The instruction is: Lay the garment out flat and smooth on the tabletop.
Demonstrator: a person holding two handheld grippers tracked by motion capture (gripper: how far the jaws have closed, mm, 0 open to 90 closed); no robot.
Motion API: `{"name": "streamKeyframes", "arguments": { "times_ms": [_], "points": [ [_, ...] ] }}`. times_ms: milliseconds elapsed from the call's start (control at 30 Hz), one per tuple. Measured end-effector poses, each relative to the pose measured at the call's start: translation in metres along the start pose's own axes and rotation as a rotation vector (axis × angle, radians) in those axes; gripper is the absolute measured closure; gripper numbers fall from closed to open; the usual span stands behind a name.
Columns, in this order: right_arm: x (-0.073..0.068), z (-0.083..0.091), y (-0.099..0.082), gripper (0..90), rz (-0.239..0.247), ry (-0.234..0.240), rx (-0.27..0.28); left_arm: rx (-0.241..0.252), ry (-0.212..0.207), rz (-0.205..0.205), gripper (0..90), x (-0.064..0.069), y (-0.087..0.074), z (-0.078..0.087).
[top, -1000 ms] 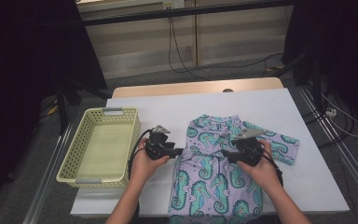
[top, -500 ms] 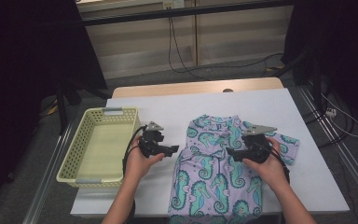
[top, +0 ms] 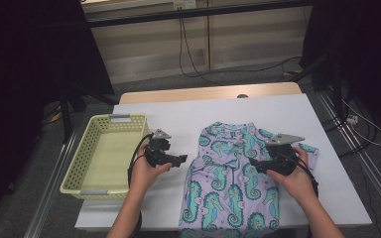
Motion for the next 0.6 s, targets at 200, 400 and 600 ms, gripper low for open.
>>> {"name": "streamKeyframes", "arguments": {
  "times_ms": [200,400,600],
  "points": [
    [0.005,0.006,-0.002,22.4,-0.001,-0.004,0.001,-0.004,0.003,-0.009,14.3,-0.002,-0.001,0.004],
    [0.012,0.013,-0.006,22.4,-0.007,-0.026,0.000,0.005,0.003,-0.004,13.7,-0.003,0.002,0.005],
    [0.023,0.016,-0.006,22.3,-0.036,-0.045,0.016,0.002,-0.003,-0.013,13.3,-0.003,0.002,0.006]
  ]
}}
Point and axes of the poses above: each handheld gripper's, and its own axes: z roughly backward along the jaws, y roughly out of its top, x roughly to its right, the point moved 6 cm from there along -z, roughly forward along the jaws, and after that the axes turned 13 degrees about x, right-handed, at the moved point
